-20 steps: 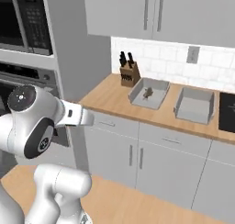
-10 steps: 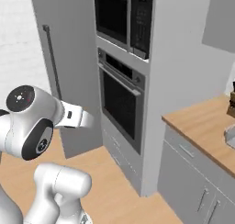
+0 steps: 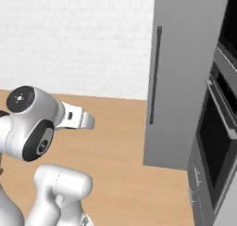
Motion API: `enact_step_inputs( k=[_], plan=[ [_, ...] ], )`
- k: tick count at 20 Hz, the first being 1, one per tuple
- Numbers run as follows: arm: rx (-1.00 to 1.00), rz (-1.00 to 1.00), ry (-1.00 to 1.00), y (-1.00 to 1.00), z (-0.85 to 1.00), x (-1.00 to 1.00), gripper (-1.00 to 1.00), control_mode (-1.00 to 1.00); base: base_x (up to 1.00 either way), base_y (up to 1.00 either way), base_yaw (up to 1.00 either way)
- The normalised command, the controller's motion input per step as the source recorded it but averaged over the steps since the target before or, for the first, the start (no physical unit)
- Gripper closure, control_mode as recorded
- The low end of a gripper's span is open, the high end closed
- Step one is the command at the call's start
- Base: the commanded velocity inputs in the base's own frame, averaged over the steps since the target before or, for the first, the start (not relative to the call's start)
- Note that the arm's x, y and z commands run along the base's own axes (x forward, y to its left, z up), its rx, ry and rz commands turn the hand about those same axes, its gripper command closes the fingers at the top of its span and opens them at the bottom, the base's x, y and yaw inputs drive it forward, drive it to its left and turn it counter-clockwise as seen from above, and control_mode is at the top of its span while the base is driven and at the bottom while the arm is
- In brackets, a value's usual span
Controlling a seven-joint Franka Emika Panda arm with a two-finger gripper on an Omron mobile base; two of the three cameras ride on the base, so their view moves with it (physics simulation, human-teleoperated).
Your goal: Place one lemon and one fish in each tupperware on the nearby counter, to pack two identical lunches.
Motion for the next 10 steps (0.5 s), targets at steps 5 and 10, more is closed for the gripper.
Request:
enact_step_inputs(
  k=[5, 10],
  plan=[
    [0.00, 0.00, 0.00, 0.00, 0.00, 0.00, -1.00, 1.00, 0.93, 0.02, 0.57],
    [0.00, 0.00, 0.00, 0.00, 0.00, 0.00, -1.00, 1.00, 1.00, 0.02, 0.28]
  ],
)
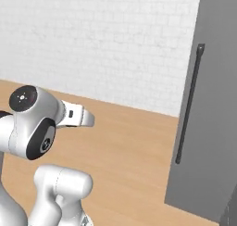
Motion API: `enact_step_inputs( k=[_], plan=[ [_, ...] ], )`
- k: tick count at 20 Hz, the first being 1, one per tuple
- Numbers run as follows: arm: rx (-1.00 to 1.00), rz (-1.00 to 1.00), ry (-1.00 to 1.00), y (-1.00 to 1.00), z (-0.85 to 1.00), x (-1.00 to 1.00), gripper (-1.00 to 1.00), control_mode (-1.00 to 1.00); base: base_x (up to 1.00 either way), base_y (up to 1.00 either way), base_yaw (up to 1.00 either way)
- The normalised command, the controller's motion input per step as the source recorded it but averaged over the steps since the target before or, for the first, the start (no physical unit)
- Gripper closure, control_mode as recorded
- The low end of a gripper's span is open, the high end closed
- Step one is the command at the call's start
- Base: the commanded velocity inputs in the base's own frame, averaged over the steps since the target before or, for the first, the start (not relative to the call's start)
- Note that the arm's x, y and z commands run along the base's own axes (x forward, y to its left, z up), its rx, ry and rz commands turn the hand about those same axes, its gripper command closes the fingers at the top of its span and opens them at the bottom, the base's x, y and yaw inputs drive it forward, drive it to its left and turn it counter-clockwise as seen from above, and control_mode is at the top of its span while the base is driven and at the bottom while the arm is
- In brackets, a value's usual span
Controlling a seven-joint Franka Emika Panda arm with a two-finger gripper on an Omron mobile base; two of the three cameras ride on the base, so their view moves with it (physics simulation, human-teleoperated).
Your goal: Place one lemon and one fish in each tupperware on the nearby counter, to pack two identical lunches.
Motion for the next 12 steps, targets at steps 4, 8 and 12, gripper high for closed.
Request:
enact_step_inputs(
  k=[4, 8, 12],
  plan=[
    [0.00, 0.00, 0.00, 0.00, 0.00, 0.00, -1.00, 1.00, 1.00, 0.42, 0.18],
    [0.00, 0.00, 0.00, 0.00, 0.00, 0.00, -1.00, 1.00, 1.00, 0.98, 0.01],
    [0.00, 0.00, 0.00, 0.00, 0.00, 0.00, -1.00, 1.00, 1.00, 0.90, -0.13]
  ],
)
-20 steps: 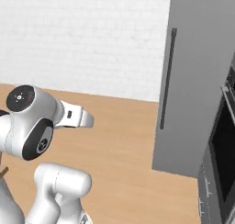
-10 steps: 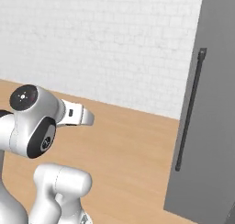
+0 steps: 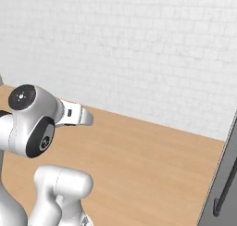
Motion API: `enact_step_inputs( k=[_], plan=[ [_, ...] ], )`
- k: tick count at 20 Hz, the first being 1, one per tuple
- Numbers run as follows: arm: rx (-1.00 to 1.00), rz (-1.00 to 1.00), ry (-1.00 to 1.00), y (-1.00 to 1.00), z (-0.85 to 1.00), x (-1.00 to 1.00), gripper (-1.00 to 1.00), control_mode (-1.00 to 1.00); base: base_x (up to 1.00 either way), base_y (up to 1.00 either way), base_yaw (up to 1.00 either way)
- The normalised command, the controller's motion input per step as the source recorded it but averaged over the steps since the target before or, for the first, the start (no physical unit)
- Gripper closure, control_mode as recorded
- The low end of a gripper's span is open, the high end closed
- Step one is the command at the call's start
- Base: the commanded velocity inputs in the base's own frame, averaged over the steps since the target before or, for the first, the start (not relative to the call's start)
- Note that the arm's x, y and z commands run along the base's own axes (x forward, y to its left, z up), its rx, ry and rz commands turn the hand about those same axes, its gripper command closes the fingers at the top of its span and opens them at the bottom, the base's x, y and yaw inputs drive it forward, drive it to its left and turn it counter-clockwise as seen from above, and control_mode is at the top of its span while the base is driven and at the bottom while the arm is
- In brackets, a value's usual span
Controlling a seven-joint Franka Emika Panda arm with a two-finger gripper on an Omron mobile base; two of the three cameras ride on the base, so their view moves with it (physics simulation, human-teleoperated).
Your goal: Place one lemon and one fish in each tupperware on the nearby counter, to pack two identical lunches.
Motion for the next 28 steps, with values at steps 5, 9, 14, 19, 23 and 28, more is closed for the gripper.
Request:
enact_step_inputs(
  k=[5, 9, 14, 19, 23, 28],
  plan=[
    [0.00, 0.00, 0.00, 0.00, 0.00, 0.00, -1.00, 1.00, 1.00, 0.84, -0.62],
    [0.00, 0.00, 0.00, 0.00, 0.00, 0.00, -1.00, 1.00, 0.96, 0.71, -0.69],
    [0.00, 0.00, 0.00, 0.00, 0.00, 0.00, -1.00, 1.00, 1.00, 0.57, -0.17],
    [0.00, 0.00, 0.00, 0.00, 0.00, 0.00, -1.00, 1.00, 1.00, 0.02, 0.47],
    [0.00, 0.00, 0.00, 0.00, 0.00, 0.00, -1.00, 1.00, 1.00, 0.67, 0.30],
    [0.00, 0.00, 0.00, 0.00, 0.00, 0.00, -1.00, 1.00, 1.00, 0.82, 0.05]
  ],
)
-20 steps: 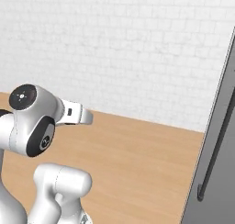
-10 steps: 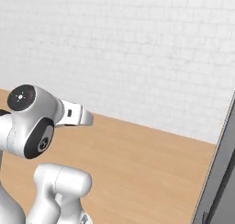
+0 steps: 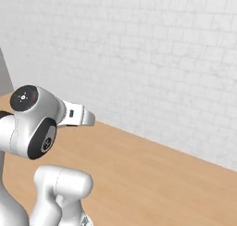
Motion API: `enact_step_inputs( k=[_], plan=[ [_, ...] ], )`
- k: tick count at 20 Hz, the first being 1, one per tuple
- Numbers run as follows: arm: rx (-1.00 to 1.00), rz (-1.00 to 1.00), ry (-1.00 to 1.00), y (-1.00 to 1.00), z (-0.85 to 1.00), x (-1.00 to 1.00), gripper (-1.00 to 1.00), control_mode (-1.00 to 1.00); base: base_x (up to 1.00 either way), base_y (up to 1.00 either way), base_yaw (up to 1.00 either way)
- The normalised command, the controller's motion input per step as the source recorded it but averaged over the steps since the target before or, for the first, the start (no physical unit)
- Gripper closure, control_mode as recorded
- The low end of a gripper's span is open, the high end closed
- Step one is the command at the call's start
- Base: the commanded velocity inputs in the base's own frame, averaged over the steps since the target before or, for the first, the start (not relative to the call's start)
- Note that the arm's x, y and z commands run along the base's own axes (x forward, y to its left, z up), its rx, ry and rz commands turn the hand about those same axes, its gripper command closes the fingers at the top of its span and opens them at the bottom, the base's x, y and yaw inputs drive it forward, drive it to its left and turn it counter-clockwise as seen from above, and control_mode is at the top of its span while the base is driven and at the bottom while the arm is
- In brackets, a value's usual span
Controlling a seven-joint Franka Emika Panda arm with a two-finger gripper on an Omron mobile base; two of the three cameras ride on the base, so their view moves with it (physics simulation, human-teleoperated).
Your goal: Place one lemon and one fish in each tupperware on the nearby counter, to pack two identical lunches.
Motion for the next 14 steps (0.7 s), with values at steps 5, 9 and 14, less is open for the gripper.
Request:
enact_step_inputs(
  k=[5, 9, 14],
  plan=[
    [0.00, 0.00, 0.00, 0.00, 0.00, 0.00, -1.00, 1.00, 1.00, 0.33, -0.23],
    [0.00, 0.00, 0.00, 0.00, 0.00, 0.00, -1.00, 1.00, 0.56, 0.30, -0.85],
    [0.00, 0.00, 0.00, 0.00, 0.00, 0.00, -1.00, 1.00, 0.11, 0.01, -0.99]
  ],
)
